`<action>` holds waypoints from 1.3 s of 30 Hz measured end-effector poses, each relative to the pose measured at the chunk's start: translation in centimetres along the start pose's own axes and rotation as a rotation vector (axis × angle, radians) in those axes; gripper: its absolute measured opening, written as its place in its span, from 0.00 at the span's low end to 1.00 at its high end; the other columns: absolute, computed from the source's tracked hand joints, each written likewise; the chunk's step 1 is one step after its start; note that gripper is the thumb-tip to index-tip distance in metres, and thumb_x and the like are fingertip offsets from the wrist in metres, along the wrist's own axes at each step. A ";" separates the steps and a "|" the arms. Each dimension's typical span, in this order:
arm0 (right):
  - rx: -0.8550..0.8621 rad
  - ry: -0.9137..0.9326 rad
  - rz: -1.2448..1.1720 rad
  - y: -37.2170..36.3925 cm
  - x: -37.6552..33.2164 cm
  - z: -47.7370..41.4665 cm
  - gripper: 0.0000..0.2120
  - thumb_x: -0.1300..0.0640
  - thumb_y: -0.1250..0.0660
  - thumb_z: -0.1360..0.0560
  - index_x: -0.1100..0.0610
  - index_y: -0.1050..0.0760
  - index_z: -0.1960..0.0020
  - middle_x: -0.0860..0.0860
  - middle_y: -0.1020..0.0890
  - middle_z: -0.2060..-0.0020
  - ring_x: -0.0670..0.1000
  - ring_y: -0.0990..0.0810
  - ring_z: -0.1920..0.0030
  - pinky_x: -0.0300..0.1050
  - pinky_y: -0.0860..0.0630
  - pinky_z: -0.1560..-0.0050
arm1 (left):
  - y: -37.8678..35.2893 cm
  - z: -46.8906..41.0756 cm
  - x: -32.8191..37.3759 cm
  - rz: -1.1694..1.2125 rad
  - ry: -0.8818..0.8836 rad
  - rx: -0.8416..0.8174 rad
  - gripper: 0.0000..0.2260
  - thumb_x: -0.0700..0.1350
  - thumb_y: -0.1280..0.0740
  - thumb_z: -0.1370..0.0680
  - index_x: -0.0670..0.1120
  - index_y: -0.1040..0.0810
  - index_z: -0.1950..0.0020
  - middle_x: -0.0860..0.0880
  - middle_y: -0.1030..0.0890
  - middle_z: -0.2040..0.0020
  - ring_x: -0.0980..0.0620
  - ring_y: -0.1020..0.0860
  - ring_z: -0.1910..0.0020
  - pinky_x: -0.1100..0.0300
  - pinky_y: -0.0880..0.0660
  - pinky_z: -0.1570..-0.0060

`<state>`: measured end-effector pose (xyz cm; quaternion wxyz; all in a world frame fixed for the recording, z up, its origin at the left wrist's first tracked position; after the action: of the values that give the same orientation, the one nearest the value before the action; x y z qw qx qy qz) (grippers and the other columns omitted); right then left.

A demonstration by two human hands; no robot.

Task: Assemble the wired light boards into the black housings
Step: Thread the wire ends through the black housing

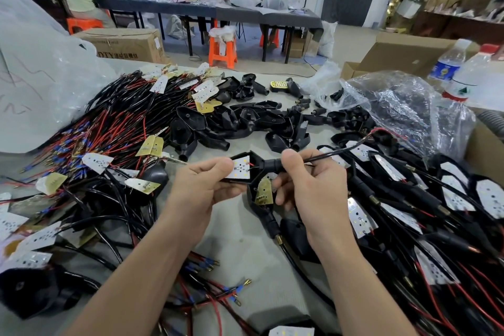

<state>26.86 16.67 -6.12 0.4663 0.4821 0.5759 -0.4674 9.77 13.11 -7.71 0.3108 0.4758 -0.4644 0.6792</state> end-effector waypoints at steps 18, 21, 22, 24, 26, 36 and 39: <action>0.009 0.557 1.640 2.2 -8.8 2.6 0.05 0.46 0.38 0.21 0.45 0.25 0.52 0.45 0.19 0.64 0.55 0.18 0.61 0.46 0.37 0.70 | -1.1 0.8 -0.1 0.092 0.091 -0.215 0.21 0.55 0.30 0.30 0.43 0.16 0.45 0.45 0.12 0.52 0.53 0.15 0.61 0.64 0.20 0.63; 0.194 0.315 1.547 6.1 -8.2 1.1 0.06 0.49 0.38 0.20 0.48 0.27 0.54 0.49 0.19 0.64 0.60 0.22 0.62 0.48 0.36 0.65 | -1.3 1.0 -0.3 -0.045 0.053 -0.154 0.15 0.51 0.27 0.27 0.44 0.15 0.45 0.44 0.12 0.50 0.53 0.15 0.59 0.64 0.19 0.61; 0.228 0.221 1.511 7.5 -7.5 0.7 0.06 0.49 0.39 0.20 0.49 0.25 0.52 0.52 0.17 0.61 0.61 0.23 0.59 0.49 0.35 0.62 | -1.4 1.1 -0.5 -0.086 0.033 -0.111 0.09 0.47 0.26 0.24 0.45 0.15 0.48 0.43 0.12 0.52 0.53 0.15 0.60 0.64 0.19 0.61; 0.281 0.108 1.419 9.4 -6.1 0.5 0.09 0.50 0.37 0.20 0.51 0.21 0.44 0.56 0.16 0.52 0.62 0.22 0.49 0.52 0.30 0.55 | -1.3 1.1 -0.9 -0.200 -0.026 -0.031 0.03 0.41 0.26 0.22 0.48 0.13 0.53 0.45 0.12 0.56 0.54 0.16 0.62 0.65 0.20 0.63; 0.310 0.118 1.322 9.9 -4.9 1.0 0.17 0.52 0.33 0.21 0.54 0.23 0.33 0.57 0.17 0.43 0.59 0.26 0.37 0.55 0.30 0.40 | -1.2 1.0 -1.4 -0.348 -0.103 0.029 0.07 0.41 0.25 0.23 0.53 0.13 0.58 0.50 0.12 0.60 0.57 0.16 0.63 0.65 0.21 0.63; 0.077 0.518 1.208 2.5 -1.1 2.7 0.14 0.65 0.31 0.27 0.55 0.17 0.43 0.51 0.19 0.35 0.56 0.27 0.31 0.53 0.33 0.27 | 0.6 0.3 -1.5 -1.045 -0.332 0.221 0.07 0.53 0.28 0.24 0.58 0.14 0.47 0.57 0.14 0.51 0.53 0.20 0.57 0.59 0.27 0.55; -0.108 0.470 1.131 0.0 0.4 2.0 0.11 0.64 0.33 0.27 0.55 0.17 0.48 0.49 0.18 0.42 0.54 0.27 0.36 0.50 0.31 0.31 | 3.5 -0.7 0.1 -1.419 -0.402 0.439 0.14 0.51 0.28 0.25 0.51 0.15 0.40 0.47 0.17 0.41 0.42 0.22 0.43 0.47 0.28 0.42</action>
<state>26.99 14.70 -6.77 0.5263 0.7788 0.3413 0.0008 6.46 12.44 -8.82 0.4802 0.8249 0.0500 0.2939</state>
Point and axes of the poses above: each hand's wrist, its own z-axis away from the middle knuckle, its own y-axis out of the back of the hand, x = y × z, the point moved 1 cm from there along -z, towards the middle knuckle
